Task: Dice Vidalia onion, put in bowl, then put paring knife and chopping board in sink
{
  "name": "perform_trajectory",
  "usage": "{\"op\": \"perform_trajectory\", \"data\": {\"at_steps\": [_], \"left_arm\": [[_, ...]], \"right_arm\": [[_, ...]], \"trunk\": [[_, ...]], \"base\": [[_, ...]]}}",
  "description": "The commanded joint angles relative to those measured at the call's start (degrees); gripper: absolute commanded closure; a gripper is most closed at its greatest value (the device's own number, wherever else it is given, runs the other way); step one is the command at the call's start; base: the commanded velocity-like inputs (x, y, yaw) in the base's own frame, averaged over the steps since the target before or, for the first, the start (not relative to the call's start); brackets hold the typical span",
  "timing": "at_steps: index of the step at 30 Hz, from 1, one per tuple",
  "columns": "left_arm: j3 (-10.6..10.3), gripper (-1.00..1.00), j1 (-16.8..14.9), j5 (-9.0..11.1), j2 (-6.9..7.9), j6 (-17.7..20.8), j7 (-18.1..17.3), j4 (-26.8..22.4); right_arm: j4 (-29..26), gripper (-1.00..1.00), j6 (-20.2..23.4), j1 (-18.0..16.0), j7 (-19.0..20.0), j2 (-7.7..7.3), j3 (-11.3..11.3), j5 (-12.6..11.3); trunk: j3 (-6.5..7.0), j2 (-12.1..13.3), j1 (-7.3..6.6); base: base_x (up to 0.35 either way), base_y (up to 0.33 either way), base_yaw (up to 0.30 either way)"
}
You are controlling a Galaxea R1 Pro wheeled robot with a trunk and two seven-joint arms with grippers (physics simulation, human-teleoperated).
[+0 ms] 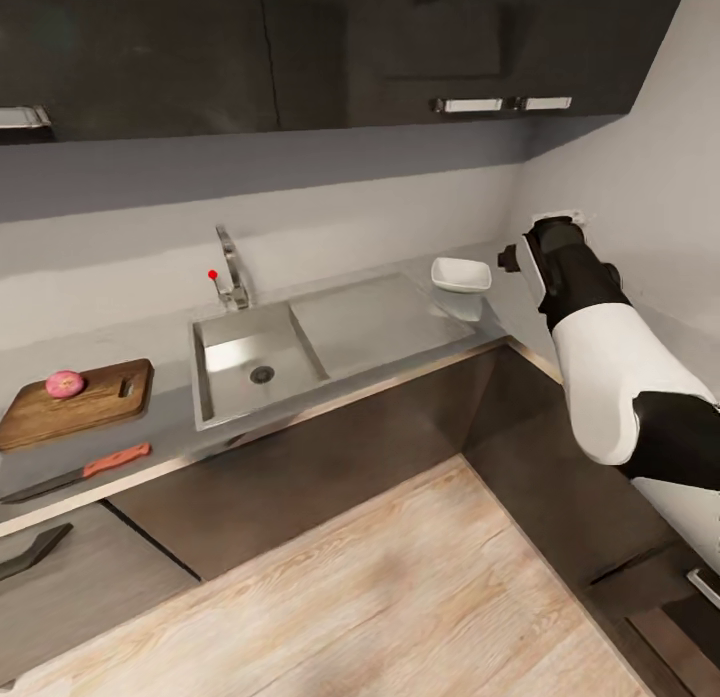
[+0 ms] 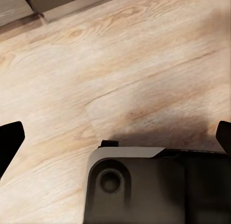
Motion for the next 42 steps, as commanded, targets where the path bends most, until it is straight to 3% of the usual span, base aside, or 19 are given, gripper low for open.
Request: {"op": "perform_trajectory", "data": {"at_steps": [1, 10, 17, 24, 32, 42], "left_arm": [[-0.5, -1.0, 0.0, 0.3, 0.02, -0.2, 0.4, 0.3], [-0.5, -1.0, 0.0, 0.3, -0.1, -0.2, 0.3, 1.8], [-0.5, -1.0, 0.0, 0.3, -0.23, -0.2, 0.3, 2.1], [-0.5, -1.0, 0.0, 0.3, -0.23, -0.2, 0.3, 2.2], [-0.5, -1.0, 0.0, 0.3, -0.23, -0.2, 0.3, 2.2], [-0.5, -1.0, 0.0, 0.3, -0.08, -0.2, 0.3, 2.2]], "right_arm": [[0.5, -1.0, 0.3, -0.1, 0.3, 0.17, -0.1, 0.5], [1.7, -1.0, -0.3, 0.3, 0.9, 0.74, -0.1, 0.3], [3.9, -1.0, -3.7, 0.4, 0.9, 0.78, -0.1, -1.1], [4.2, -1.0, -4.0, 0.5, 1.0, 0.75, -0.2, -1.2], [7.2, -1.0, -7.4, 0.6, 1.0, 0.76, -0.1, -4.2], [8.9, -1.0, -8.5, 0.6, 0.9, 0.76, -0.1, -4.7]], "trunk": [[-0.1, -0.1, 0.06], [-0.1, -0.1, 0.06], [-0.1, -0.1, 0.06], [-0.1, -0.1, 0.06], [-0.1, -0.1, 0.06], [-0.1, -0.1, 0.06]], "base": [[0.313, -0.033, 0.0], [0.307, -0.054, 0.0], [0.255, -0.205, 0.0], [0.159, -0.268, 0.0], [0.16, -0.221, 0.0], [0.227, -0.132, 0.0]]}}
